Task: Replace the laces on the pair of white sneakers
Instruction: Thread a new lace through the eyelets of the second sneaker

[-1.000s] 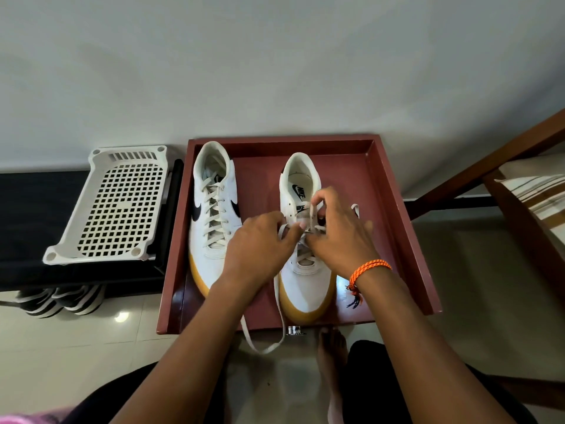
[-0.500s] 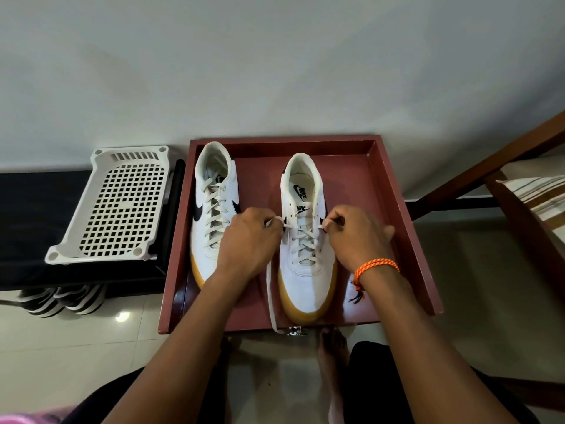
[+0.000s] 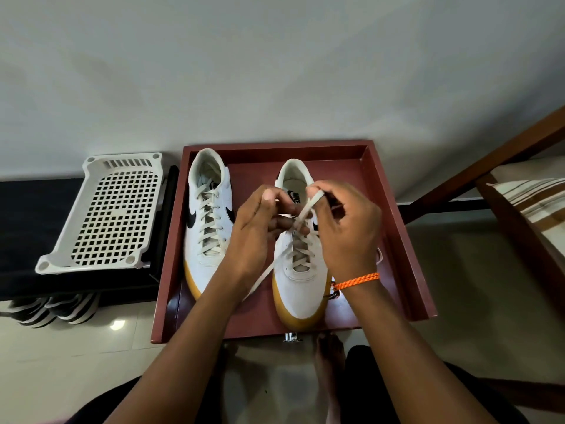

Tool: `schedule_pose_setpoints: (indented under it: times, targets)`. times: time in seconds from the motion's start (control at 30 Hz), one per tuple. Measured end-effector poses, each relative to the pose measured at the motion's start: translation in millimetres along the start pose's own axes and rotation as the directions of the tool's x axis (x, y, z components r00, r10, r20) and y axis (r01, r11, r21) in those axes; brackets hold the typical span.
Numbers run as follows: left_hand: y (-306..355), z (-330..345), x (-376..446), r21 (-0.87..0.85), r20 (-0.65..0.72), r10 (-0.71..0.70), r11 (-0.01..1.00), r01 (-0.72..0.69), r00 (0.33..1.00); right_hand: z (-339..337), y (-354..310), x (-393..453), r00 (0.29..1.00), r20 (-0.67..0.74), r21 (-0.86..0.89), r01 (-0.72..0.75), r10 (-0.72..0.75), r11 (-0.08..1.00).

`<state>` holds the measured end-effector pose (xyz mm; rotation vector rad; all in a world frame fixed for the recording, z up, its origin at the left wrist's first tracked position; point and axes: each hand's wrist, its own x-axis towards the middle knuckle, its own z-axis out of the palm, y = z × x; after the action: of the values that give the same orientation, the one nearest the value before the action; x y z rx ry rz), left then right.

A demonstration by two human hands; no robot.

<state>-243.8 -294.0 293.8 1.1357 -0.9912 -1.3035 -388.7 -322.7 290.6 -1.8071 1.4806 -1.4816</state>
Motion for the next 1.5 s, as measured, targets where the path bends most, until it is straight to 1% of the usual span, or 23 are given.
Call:
schedule_pose_setpoints:
  times: [0.07,0.17,0.27,0.33,0.4,0.47,0.53,0.57,0.6,0.63,0.67,0.7,0.73,0.77,0.83,0.93,1.0,1.13,1.27,1.33,1.37,1.43,1.5]
  targets:
    - [-2.6,-1.2,1.4,0.050,0.016,0.044,0.998,-0.045,0.999,-5.5,5.7,6.2,0.994,-0.087,0.104,-0.058,0.067,0.993]
    - [3.1,-10.6,6.7,-0.073,-0.008,0.068,0.995,-0.068,0.998,-14.9,16.5,16.5,0.934,-0.196,0.341,-0.221,0.299,0.914]
    - [12.6,-27.8,12.0,-0.238,-0.056,0.060,0.969,-0.072,0.997,-19.3,23.9,23.3,0.849,-0.199,0.513,-0.335,0.489,0.790]
    - [17.4,-36.6,13.5,-0.285,-0.125,0.033,0.956,-0.068,0.992,-18.7,29.2,23.9,0.796,-0.174,0.609,-0.376,0.580,0.698]
    - [18.2,-41.1,15.1,-0.230,-0.287,-0.038,0.973,-0.030,0.957,-18.1,31.9,22.5,0.755,-0.144,0.673,-0.399,0.639,0.623]
    - [15.3,-43.5,16.8,-0.073,-0.489,-0.103,0.994,0.076,0.866,-19.0,34.1,21.5,0.714,-0.117,0.723,-0.415,0.690,0.552]
    - [9.2,-44.5,17.4,0.125,-0.599,-0.083,0.973,0.195,0.797,-19.3,34.8,21.9,0.693,-0.083,0.748,-0.432,0.716,0.504]
    - [5.7,-43.5,16.8,0.284,-0.602,-0.013,0.931,0.230,0.798,-18.7,34.2,22.1,0.701,-0.052,0.739,-0.452,0.711,0.499]
    - [2.0,-41.1,15.3,0.458,-0.567,0.094,0.862,0.218,0.819,-18.1,31.4,22.0,0.724,0.002,0.715,-0.483,0.690,0.505]
    - [-0.2,-36.5,13.9,0.589,-0.487,0.205,0.794,0.147,0.849,-17.1,27.3,21.4,0.755,0.085,0.679,-0.521,0.650,0.517]
    - [-2.2,-30.1,12.8,0.654,-0.374,0.288,0.756,0.030,0.881,-15.3,22.1,20.3,0.784,0.192,0.631,-0.559,0.590,0.538]
    - [-2.6,-22.1,12.0,0.649,-0.240,0.335,0.753,-0.106,0.911,-13.0,16.9,18.5,0.800,0.306,0.573,-0.588,0.517,0.571]
    - [-3.2,-14.2,11.5,0.590,-0.105,0.345,0.777,-0.222,0.933,-10.0,12.7,16.3,0.802,0.402,0.505,-0.597,0.441,0.624]
    - [-2.7,-6.8,11.2,0.492,0.006,0.326,0.822,-0.287,0.945,-6.9,10.7,14.2,0.803,0.464,0.433,-0.575,0.375,0.694]
    - [-4.8,1.8,13.7,0.345,0.113,0.253,0.897,-0.277,0.961,-1.5,10.7,10.0,0.831,0.476,0.315,-0.466,0.287,0.827]
    - [-19.0,0.7,21.7,0.409,0.105,0.120,0.900,-0.153,0.987,-2.3,15.3,8.4,0.905,0.366,0.177,-0.299,0.219,0.938]
    - [-24.4,-1.5,24.1,0.470,0.056,0.098,0.875,-0.112,0.994,-5.9,18.5,9.7,0.915,0.339,0.131,-0.276,0.219,0.952]
    - [-19.6,1.4,24.8,0.517,-0.082,0.170,0.850,-0.104,0.982,-4.8,18.8,10.0,0.932,0.278,0.083,-0.265,0.233,0.961]
    - [-20.9,3.8,22.5,0.656,-0.123,0.246,0.747,-0.107,0.962,-3.4,23.0,8.9,0.912,0.236,0.009,-0.347,0.335,0.938]
    - [-22.4,5.3,21.9,0.742,-0.108,0.283,0.661,-0.112,0.953,-5.5,27.8,8.9,0.895,0.198,-0.047,-0.398,0.399,0.916]
    - [-22.2,6.4,21.0,0.801,-0.094,0.307,0.588,-0.111,0.947,-6.1,29.4,8.8,0.886,0.180,-0.066,-0.423,0.427,0.904]
    - [-21.3,10.5,18.9,0.917,-0.036,0.375,0.382,-0.119,0.926,-6.4,30.5,8.0,0.874,0.161,-0.096,-0.449,0.459,0.888]
    - [-22.9,16.3,16.2,0.971,0.023,0.424,0.206,-0.121,0.905,-5.4,29.6,7.0,0.876,0.171,-0.158,-0.428,0.451,0.890]
